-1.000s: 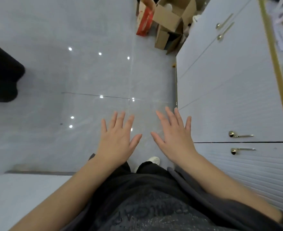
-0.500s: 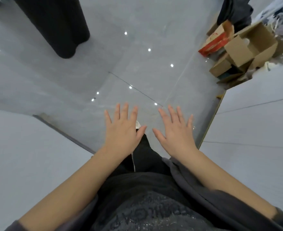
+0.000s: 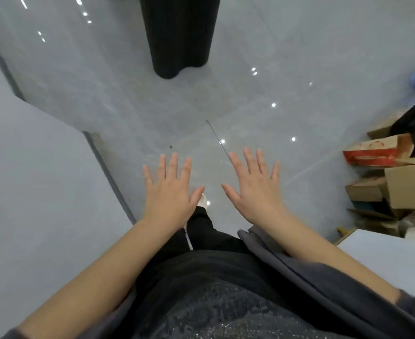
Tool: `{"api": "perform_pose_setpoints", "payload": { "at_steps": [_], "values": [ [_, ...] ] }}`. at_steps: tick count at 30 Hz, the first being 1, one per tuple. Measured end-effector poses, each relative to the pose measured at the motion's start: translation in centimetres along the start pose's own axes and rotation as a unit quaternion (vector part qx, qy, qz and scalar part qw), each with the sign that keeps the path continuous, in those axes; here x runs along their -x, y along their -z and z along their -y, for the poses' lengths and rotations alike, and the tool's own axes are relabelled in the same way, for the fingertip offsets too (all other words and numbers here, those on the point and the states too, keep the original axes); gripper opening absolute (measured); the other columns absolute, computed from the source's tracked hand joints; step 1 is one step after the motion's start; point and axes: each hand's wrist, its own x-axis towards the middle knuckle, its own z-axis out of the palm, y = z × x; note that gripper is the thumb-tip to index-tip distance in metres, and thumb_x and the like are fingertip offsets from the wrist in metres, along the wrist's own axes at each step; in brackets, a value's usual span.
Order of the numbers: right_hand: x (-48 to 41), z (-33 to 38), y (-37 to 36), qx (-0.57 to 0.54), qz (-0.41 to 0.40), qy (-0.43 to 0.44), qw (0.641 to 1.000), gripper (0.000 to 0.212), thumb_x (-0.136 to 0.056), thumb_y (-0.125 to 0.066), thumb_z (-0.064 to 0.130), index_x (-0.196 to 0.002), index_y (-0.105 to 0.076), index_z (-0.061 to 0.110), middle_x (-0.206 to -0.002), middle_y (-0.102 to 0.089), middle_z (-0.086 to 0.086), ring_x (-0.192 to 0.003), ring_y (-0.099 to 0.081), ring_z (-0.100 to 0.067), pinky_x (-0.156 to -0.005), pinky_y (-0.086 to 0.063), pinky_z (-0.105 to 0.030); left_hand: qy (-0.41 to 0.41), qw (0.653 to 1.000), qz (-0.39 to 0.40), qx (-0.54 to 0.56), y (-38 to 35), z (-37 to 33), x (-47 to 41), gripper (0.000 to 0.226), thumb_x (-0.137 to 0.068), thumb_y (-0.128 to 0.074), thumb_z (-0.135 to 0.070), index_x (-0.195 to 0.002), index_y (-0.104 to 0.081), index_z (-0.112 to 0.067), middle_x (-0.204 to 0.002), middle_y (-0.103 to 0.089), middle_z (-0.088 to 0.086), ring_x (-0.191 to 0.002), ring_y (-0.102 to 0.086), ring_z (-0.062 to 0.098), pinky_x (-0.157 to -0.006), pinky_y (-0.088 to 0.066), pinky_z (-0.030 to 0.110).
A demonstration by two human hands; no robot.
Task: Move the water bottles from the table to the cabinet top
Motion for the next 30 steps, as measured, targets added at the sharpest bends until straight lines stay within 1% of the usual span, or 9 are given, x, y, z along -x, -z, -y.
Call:
{"api": "perform_pose_setpoints", "payload": {
  "at_steps": [5,10,15,19,25,30],
  "values": [
    [-4.9,1.9,1.9,0.040,0.018,0.064,0.997,0.072,-0.097,-0.034,0.057,-0.156,-0.003,0.029,-0.165,0.001,-0.007,-0.151,0.010,-0.031,-0.116,0.004,-0.062,0.074,0.997,-0.010,0.036,0.7,2.2,-1.7,0.073,-0.096,-0.025,-0.060,-0.155,-0.003,-0.023,-0.163,-0.001,0.010,-0.149,0.005,0.031,-0.114,0.002,0.061],
    [-9.7,5.4,3.6,0.049,0.023,0.092,0.994,0.072,-0.097,-0.036,0.056,-0.156,-0.004,0.030,-0.165,0.000,-0.006,-0.151,0.009,-0.030,-0.116,0.004,-0.062,0.106,0.993,0.003,0.058,2.4,6.0,-4.1,0.073,-0.096,-0.025,-0.060,-0.155,-0.002,-0.023,-0.163,0.001,0.009,-0.149,0.007,0.030,-0.115,0.002,0.060],
    [-15.1,9.7,5.8,0.053,0.016,0.091,0.994,0.072,-0.097,-0.035,0.058,-0.156,-0.003,0.030,-0.165,0.001,-0.006,-0.151,0.008,-0.030,-0.115,0.004,-0.061,0.100,0.993,-0.007,0.064,5.9,11.0,-9.2,0.073,-0.096,-0.024,-0.060,-0.155,-0.002,-0.023,-0.163,0.000,0.009,-0.149,0.006,0.031,-0.115,0.001,0.061],
    [-18.9,13.1,7.6,0.057,0.011,0.091,0.994,0.074,-0.096,-0.035,0.058,-0.156,-0.003,0.031,-0.165,0.000,-0.006,-0.151,0.007,-0.031,-0.115,0.001,-0.062,0.089,0.994,-0.009,0.057,9.1,14.3,-13.2,0.073,-0.096,-0.020,-0.061,-0.155,0.001,-0.023,-0.163,0.003,0.009,-0.149,0.008,0.031,-0.116,0.002,0.061],
    [-23.3,16.0,9.8,0.049,-0.002,0.092,0.994,0.073,-0.096,-0.039,0.057,-0.156,-0.007,0.029,-0.165,-0.003,-0.008,-0.151,0.005,-0.033,-0.115,-0.001,-0.064,0.063,0.997,-0.009,0.039,12.0,17.2,-16.9,0.074,-0.096,-0.022,-0.062,-0.155,0.000,-0.023,-0.163,0.003,0.009,-0.149,0.007,0.032,-0.115,0.003,0.061],
    [-27.4,17.4,11.8,0.058,0.006,0.101,0.993,0.073,-0.096,-0.034,0.059,-0.156,-0.005,0.031,-0.165,-0.001,-0.006,-0.151,0.007,-0.031,-0.116,0.000,-0.063,0.061,0.997,-0.018,0.043,14.2,18.8,-20.1,0.074,-0.096,-0.022,-0.062,-0.155,-0.001,-0.023,-0.163,0.001,0.009,-0.149,0.006,0.031,-0.115,0.002,0.062]
  ]
}}
